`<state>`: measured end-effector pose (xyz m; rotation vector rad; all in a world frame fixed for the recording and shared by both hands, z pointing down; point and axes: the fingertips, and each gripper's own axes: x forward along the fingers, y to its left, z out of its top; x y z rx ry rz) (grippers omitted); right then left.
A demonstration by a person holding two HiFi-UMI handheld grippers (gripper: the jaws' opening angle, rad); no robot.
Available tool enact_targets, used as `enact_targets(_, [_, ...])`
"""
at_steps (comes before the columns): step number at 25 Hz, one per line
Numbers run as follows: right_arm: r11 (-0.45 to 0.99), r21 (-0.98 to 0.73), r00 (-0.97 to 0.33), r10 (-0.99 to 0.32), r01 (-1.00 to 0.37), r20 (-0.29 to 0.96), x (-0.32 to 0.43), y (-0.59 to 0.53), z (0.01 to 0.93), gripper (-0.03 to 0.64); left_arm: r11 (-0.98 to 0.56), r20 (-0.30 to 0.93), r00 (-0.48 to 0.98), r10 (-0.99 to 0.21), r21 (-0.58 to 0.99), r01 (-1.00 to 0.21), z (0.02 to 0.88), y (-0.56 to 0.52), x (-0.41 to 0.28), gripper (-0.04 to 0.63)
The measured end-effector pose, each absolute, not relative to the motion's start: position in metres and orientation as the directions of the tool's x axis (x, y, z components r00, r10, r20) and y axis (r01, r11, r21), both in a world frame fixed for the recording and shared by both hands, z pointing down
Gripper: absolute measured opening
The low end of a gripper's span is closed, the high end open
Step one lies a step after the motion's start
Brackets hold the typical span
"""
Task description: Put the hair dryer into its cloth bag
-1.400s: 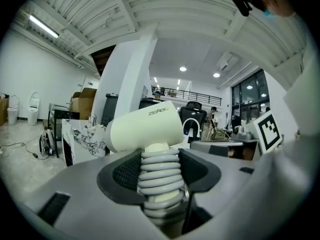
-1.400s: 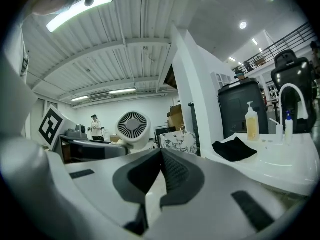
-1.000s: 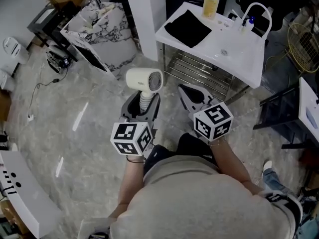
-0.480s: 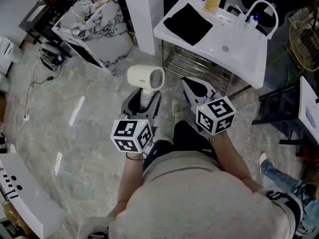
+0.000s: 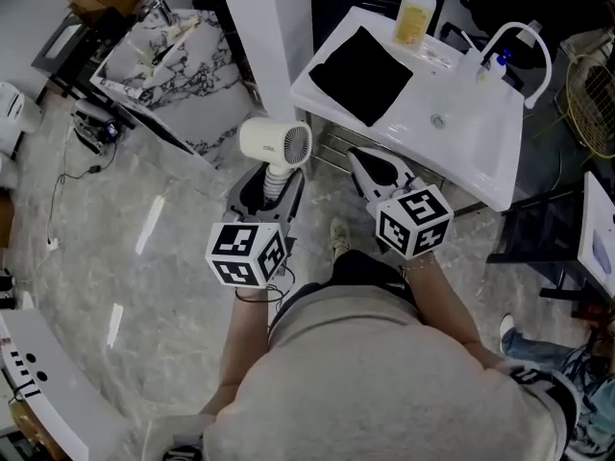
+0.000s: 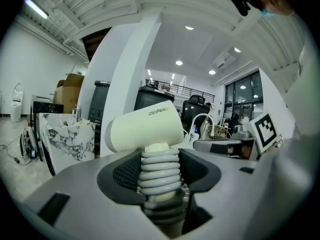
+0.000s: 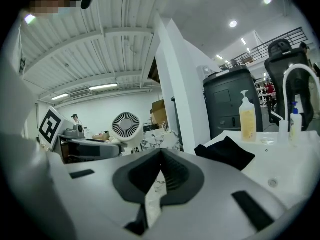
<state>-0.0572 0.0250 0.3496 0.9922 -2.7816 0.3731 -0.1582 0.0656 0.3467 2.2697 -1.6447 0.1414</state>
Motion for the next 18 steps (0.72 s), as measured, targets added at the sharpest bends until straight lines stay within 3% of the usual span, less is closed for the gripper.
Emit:
enact_targets(10, [0.765, -0.175, -0.779, -0.571, -0.619, 0.259, -0.048, -0.111, 0.353, -0.002, -0.251, 0.267, 0.296, -0.917, 0.188, -0.949, 0.336, -0.067, -0.151, 0.227])
enact_targets(18, [0.771, -0.204, -0.789, -0.542, -0.604, 0.290, -0.039, -0.162, 0.368, -0.002, -0.204, 0.301, 0.263, -0.917, 0.213, -0.955, 0.348, -0.109, -0.142, 0.227])
